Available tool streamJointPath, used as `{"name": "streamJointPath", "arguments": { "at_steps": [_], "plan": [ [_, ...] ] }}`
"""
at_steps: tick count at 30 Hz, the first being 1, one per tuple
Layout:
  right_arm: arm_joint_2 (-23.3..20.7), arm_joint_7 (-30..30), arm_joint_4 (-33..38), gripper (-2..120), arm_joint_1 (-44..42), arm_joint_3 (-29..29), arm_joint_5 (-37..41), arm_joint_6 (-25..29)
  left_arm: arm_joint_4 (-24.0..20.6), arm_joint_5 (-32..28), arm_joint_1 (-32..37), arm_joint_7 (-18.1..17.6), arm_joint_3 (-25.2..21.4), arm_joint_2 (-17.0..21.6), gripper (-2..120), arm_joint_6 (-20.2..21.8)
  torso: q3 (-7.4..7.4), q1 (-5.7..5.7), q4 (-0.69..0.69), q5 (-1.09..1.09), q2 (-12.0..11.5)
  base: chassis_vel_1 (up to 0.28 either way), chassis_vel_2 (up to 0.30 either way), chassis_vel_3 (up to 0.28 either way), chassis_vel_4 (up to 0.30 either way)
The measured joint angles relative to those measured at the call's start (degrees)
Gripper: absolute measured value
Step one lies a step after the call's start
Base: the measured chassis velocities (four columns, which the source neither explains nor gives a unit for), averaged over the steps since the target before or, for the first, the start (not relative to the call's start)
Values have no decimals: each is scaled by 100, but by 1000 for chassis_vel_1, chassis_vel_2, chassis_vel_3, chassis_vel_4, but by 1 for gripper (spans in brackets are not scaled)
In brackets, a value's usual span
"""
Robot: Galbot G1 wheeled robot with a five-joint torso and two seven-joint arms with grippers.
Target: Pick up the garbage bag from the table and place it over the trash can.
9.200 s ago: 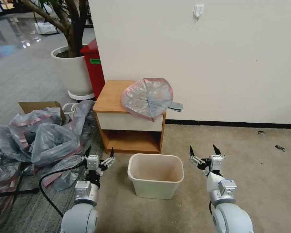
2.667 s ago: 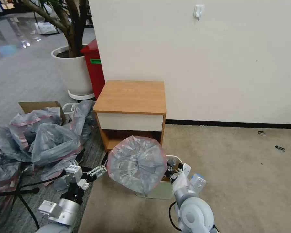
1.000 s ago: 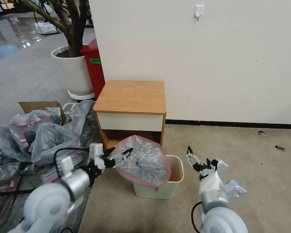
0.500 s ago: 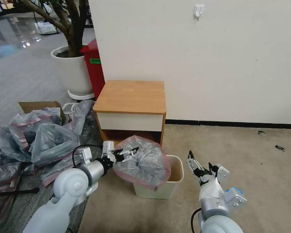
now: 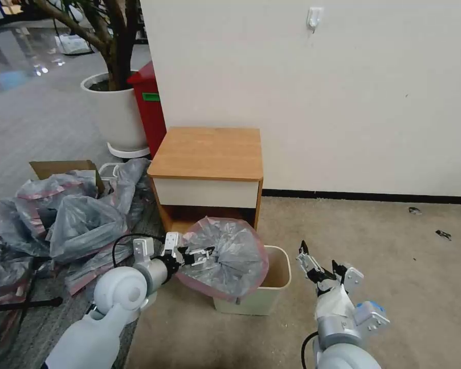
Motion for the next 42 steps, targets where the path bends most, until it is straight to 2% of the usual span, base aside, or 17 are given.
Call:
{"name": "streamJointPath", "arguments": {
  "at_steps": [9, 15, 19, 24, 26, 29, 30, 31, 32, 33, 34, 37, 40, 42],
  "plan": [
    [6, 3, -15, 100, -58, 63, -33, 76, 123, 573, -2, 49, 179, -111, 100, -16, 0, 0, 0, 0, 0, 0, 0, 0, 0],
    [14, 7, -35, 100, -23, 58, -48, 82, 164, 638, 16, 54, 169, -81, 99, -21, 0, 0, 0, 0, 0, 0, 0, 0, 0],
    [17, 8, -38, 100, -17, 19, -110, 83, 273, 633, -60, 106, 325, -72, 97, -23, 0, 0, 0, 0, 0, 0, 0, 0, 0],
    [15, 9, -23, 100, -93, 5, -248, 120, 641, 617, -296, 179, 610, -191, 73, -50, -1, 0, 0, 0, 0, 0, 0, 0, 0],
    [14, 8, -16, 100, -113, 19, -271, 140, 685, 616, -323, 181, 631, -213, 69, -55, -1, 0, 1, 2, 0, 0, 0, 0, 0],
    [7, 9, -19, 100, -136, 54, -307, 180, 716, 615, -347, 182, 667, -242, 57, -60, -2, 0, 1, 2, 1, 0, 0, 0, 0],
    [7, 9, -19, 100, -136, 54, -307, 180, 716, 615, -347, 182, 667, -242, 57, -60, -2, 0, 1, 2, 1, 0, 0, 0, 0],
    [4, 8, -20, 100, -138, 61, -310, 189, 708, 615, -348, 175, 674, -245, 50, -60, -2, -1, 1, 2, 1, 0, 0, 0, 0],
    [4, 9, -20, 100, -138, 62, -311, 190, 698, 615, -348, 168, 674, -245, 49, -60, -1, 0, 1, 1, 0, 0, 0, 0, 0],
    [8, 8, -21, 100, -132, 61, -312, 190, 681, 615, -345, 161, 667, -244, 41, -60, -1, 0, 0, -1, 0, 0, 0, 0, 0],
    [8, 8, -21, 100, -132, 61, -312, 190, 681, 615, -345, 161, 667, -244, 41, -60, -1, 0, 0, -1, 0, 0, 0, 0, 0],
    [34, 9, -21, 100, -104, 21, -335, 190, 655, 618, -322, 131, 609, -211, 27, -51, -1, 0, 0, -2, 0, 0, 0, 0, 0],
    [48, 9, -35, 100, -103, -17, -362, 189, 649, 625, -300, 120, 568, -199, 20, -46, 0, 0, 0, -2, 0, 0, 0, 0, 0],
    [58, 9, -56, 100, -113, -58, -400, 189, 629, 671, -254, 116, 519, -194, 9, -41, 0, 0, 0, -1, 0, 0, 0, 0, 0]
  ]
}}
